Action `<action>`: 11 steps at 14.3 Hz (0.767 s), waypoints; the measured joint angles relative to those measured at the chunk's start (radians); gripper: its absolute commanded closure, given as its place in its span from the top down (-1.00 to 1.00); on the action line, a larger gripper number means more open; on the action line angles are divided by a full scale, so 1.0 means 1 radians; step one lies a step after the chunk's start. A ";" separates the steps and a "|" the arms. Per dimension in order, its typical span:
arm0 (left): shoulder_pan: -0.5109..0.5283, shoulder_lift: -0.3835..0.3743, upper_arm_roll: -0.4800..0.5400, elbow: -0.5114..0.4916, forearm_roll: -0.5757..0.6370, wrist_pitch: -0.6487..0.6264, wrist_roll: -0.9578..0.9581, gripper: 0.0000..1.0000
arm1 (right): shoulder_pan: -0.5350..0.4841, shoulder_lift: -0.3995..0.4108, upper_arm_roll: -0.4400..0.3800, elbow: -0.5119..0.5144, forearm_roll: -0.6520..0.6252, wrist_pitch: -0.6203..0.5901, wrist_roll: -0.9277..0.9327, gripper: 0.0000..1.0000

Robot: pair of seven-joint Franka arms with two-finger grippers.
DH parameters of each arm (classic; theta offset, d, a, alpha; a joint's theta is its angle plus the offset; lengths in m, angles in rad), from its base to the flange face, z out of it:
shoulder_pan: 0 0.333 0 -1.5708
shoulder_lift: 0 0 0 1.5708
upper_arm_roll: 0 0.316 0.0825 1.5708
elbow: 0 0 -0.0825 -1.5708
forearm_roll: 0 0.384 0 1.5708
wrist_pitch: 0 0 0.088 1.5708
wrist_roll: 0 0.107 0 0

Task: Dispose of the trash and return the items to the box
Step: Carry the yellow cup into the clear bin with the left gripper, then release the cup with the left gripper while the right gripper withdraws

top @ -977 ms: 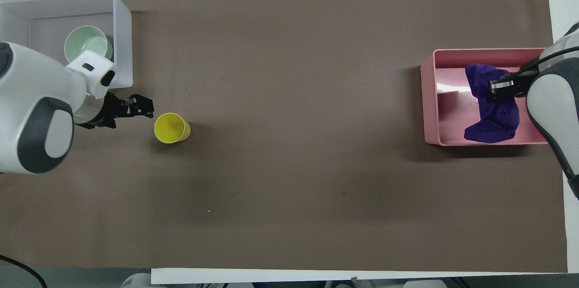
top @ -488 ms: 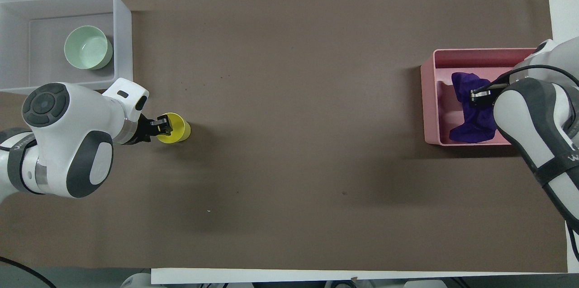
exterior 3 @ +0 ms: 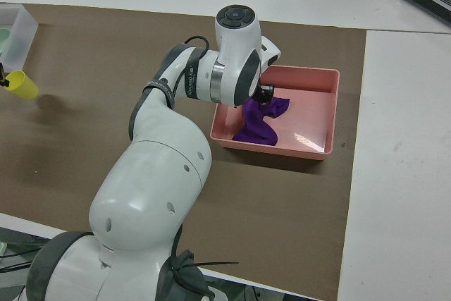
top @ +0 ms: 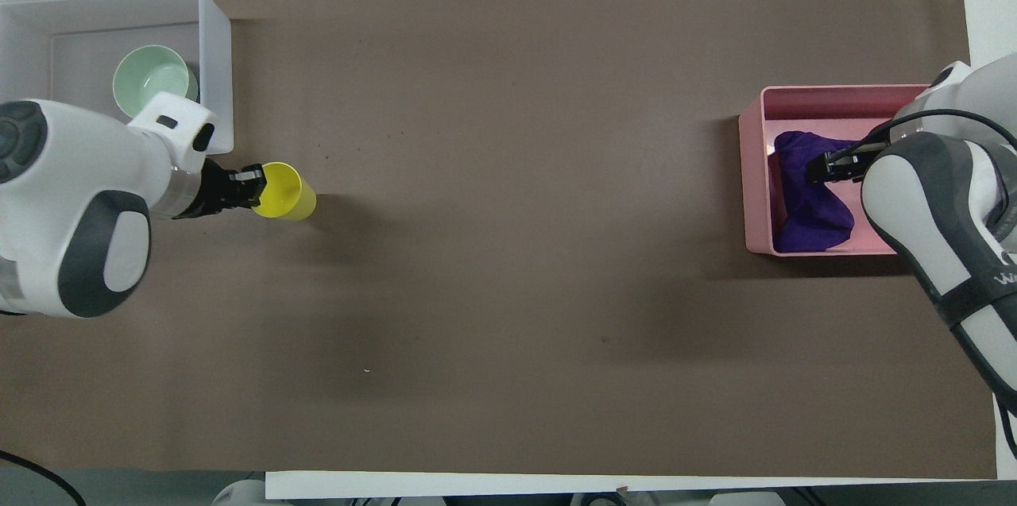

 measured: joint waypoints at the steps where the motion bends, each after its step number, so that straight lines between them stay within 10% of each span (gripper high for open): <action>1: 0.029 0.008 0.001 0.067 0.000 -0.046 0.012 -1.00 | 0.015 -0.007 0.002 0.026 0.000 -0.032 0.000 0.98; 11: 0.319 0.308 0.011 0.408 0.000 0.038 0.113 -1.00 | 0.061 -0.087 0.006 0.298 0.000 -0.456 0.035 0.98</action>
